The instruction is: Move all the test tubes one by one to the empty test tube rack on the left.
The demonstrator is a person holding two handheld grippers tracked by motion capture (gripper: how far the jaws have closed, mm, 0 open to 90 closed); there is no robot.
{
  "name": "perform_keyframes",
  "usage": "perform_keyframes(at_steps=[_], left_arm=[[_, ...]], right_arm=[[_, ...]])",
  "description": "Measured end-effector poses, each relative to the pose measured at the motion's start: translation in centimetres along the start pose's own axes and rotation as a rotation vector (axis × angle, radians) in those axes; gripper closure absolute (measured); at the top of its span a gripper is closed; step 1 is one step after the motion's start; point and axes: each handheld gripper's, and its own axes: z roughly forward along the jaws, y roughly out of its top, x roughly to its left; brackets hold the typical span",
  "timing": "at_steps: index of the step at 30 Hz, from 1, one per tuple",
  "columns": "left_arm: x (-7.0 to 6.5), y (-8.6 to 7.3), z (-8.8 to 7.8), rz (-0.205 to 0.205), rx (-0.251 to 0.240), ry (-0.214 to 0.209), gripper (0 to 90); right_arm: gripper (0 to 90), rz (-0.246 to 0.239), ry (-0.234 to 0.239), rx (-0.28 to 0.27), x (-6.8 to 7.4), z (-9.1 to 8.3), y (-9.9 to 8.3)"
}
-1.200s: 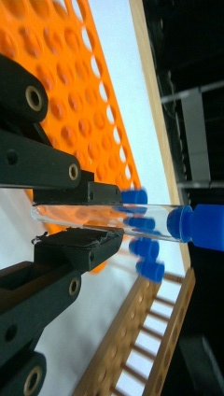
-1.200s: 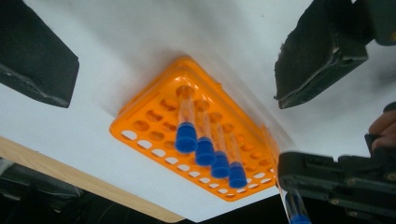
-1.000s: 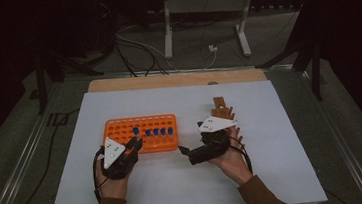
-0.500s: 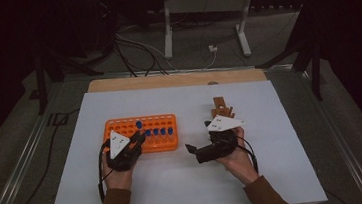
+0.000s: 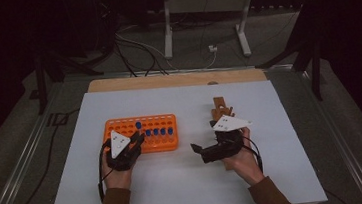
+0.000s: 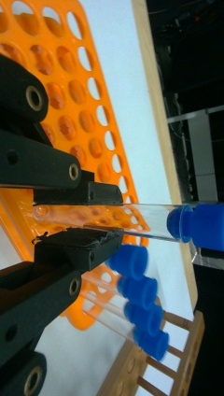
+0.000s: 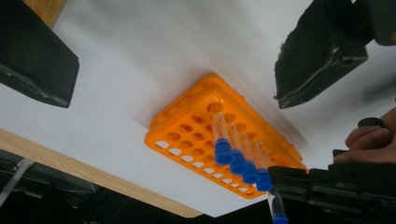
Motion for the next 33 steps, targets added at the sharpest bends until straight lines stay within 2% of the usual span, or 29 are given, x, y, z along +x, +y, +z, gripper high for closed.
perform_keyframes(at_steps=[6, 9, 14, 22, 28, 29, 31, 33], left_arm=[[-0.1, -1.0, 0.8, 0.044, 0.082, 0.003, 78.3], [0.0, -1.0, 0.8, 0.037, 0.094, -0.002, 78.5], [-0.1, -1.2, 1.0, 0.049, 0.137, 0.000, 78.7], [0.1, -1.2, 1.2, 0.027, 0.144, -0.012, 78.7], [0.5, -1.0, 1.1, -0.011, 0.161, -0.035, 77.7], [0.5, -1.0, 1.0, -0.021, 0.159, -0.039, 76.7], [0.6, -0.9, 0.7, -0.024, 0.156, -0.034, 67.8], [0.8, -0.7, 0.0, -0.038, 0.132, -0.036, 63.0]], right_arm=[[0.0, -0.001, -0.002, 0.005, -0.2, -0.2, -0.3], [0.0, -0.004, -0.003, 0.010, -0.3, -0.4, -0.5], [0.0, 0.003, -0.009, 0.011, -0.7, -0.7, -0.7], [0.0, 0.011, -0.019, 0.005, -1.2, -1.0, -1.0], [0.0, 0.022, -0.029, 0.001, -1.6, -1.3, -1.3], [0.0, 0.024, -0.030, -0.001, -1.7, -1.4, -1.4], [0.0, 0.029, -0.035, -0.009, -1.9, -1.6, -1.6], [0.0, 0.036, -0.044, -0.020, -2.2, -2.0, -1.8]])
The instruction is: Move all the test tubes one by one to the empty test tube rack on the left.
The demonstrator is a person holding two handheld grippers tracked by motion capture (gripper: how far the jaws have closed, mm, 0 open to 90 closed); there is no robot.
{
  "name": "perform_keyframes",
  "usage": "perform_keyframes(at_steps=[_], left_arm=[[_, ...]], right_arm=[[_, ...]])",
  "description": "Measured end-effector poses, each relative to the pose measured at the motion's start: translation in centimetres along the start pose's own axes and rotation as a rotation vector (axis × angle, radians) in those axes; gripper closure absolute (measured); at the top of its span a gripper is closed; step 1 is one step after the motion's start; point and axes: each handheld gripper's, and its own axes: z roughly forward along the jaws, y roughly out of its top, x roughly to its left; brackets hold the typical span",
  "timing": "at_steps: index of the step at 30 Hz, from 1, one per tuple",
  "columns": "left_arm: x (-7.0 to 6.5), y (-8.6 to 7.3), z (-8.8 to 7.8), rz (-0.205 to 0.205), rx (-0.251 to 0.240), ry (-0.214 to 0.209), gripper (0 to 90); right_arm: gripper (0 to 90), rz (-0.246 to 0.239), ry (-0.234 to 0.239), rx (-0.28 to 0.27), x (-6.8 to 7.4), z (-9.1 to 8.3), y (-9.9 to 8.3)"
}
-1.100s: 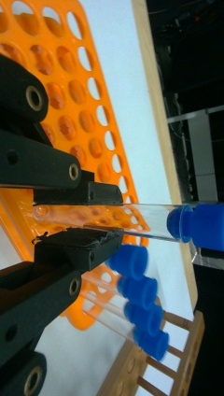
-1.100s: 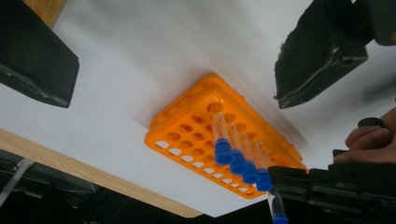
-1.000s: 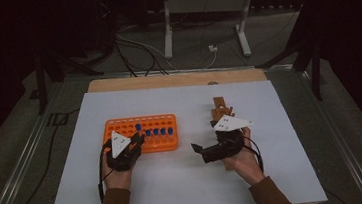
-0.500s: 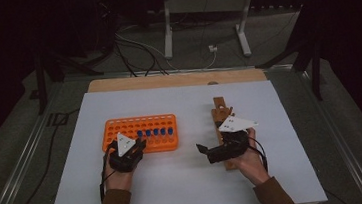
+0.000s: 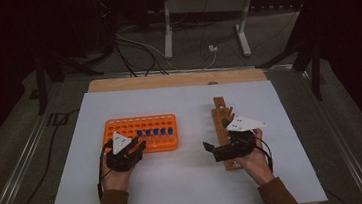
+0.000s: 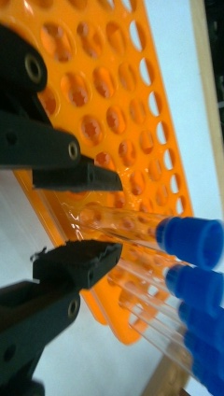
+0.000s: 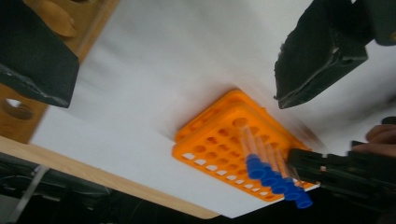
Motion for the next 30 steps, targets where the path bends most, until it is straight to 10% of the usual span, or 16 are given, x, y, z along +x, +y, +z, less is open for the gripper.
perform_keyframes(at_steps=[8, 19, 30], left_arm=[[0.4, 0.3, -4.0, -0.017, -0.110, -0.019, 33.7], [1.4, -1.1, -8.2, -0.026, -0.206, 0.072, 3.8], [2.0, -1.5, -9.5, -0.010, -0.229, 0.087, 0.8]], right_arm=[[0.0, 0.020, -0.038, -0.058, -1.5, -2.0, -1.3], [0.0, 0.053, -0.084, -0.133, -3.0, -4.6, -3.8], [0.0, 0.087, -0.100, -0.212, -3.9, -6.3, -5.5]])
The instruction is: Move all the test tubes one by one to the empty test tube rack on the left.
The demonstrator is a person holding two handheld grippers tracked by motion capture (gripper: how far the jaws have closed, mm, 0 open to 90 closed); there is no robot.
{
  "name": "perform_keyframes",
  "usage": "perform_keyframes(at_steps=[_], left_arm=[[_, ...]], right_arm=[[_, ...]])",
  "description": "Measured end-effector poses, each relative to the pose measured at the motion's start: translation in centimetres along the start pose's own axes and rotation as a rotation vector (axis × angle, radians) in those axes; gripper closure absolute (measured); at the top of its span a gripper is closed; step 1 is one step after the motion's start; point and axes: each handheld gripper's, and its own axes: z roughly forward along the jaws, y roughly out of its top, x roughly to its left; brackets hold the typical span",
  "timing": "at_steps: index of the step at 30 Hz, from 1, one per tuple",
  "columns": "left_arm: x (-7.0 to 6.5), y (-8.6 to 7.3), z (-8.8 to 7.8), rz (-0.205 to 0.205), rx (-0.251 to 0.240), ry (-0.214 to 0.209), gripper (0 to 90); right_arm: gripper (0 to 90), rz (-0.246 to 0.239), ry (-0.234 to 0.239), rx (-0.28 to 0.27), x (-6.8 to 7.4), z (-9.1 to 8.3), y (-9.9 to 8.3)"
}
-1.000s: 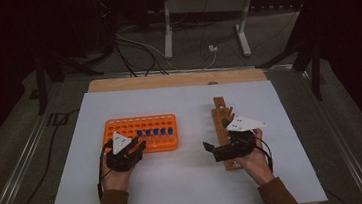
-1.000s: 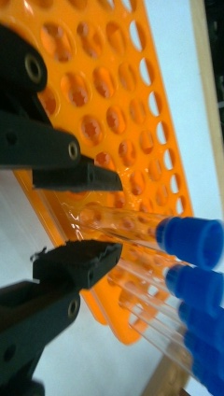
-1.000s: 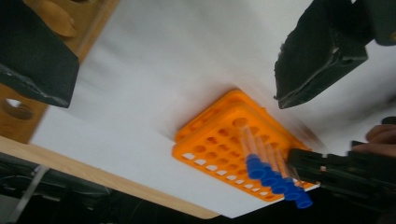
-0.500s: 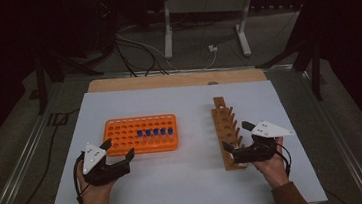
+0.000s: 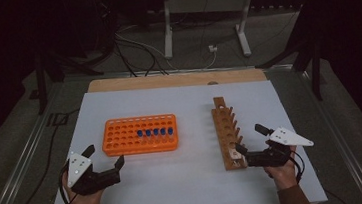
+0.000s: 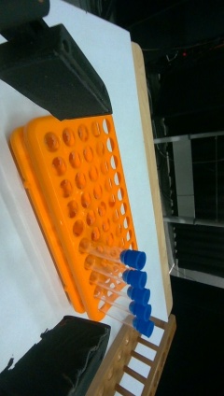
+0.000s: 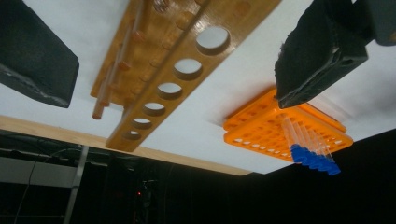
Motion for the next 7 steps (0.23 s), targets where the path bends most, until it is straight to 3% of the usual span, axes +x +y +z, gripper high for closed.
perform_keyframes(at_steps=[7], left_arm=[[0.08, -0.40, 0.09, -0.011, 0.009, -0.004, 0.8]], right_arm=[[0.0, 0.008, -0.012, 0.015, -0.37, 0.11, -0.49]])
